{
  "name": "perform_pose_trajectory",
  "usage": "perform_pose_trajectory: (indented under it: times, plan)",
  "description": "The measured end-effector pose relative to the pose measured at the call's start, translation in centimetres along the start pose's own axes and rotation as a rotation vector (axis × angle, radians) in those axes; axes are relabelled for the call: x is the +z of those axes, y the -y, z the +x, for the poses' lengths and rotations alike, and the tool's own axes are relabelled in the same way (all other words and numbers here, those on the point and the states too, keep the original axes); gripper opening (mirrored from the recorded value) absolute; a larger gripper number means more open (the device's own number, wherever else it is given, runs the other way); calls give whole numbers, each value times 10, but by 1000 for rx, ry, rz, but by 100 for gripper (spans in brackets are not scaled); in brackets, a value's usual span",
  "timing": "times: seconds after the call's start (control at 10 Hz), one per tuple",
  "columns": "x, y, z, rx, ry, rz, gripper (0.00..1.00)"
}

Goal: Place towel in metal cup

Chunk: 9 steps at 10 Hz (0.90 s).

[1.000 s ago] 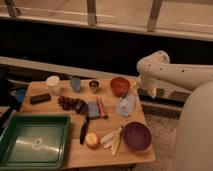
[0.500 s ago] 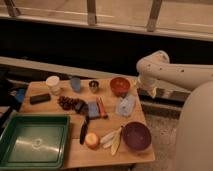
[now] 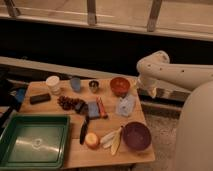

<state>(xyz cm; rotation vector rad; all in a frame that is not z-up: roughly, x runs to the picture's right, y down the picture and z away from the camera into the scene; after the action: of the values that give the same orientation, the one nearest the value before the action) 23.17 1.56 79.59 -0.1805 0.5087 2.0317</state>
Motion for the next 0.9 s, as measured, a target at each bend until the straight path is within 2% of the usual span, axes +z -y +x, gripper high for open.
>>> perform_pose_trajectory:
  times: [0.9]
  plan:
    - [1,0,1,-8,0,-1,77]
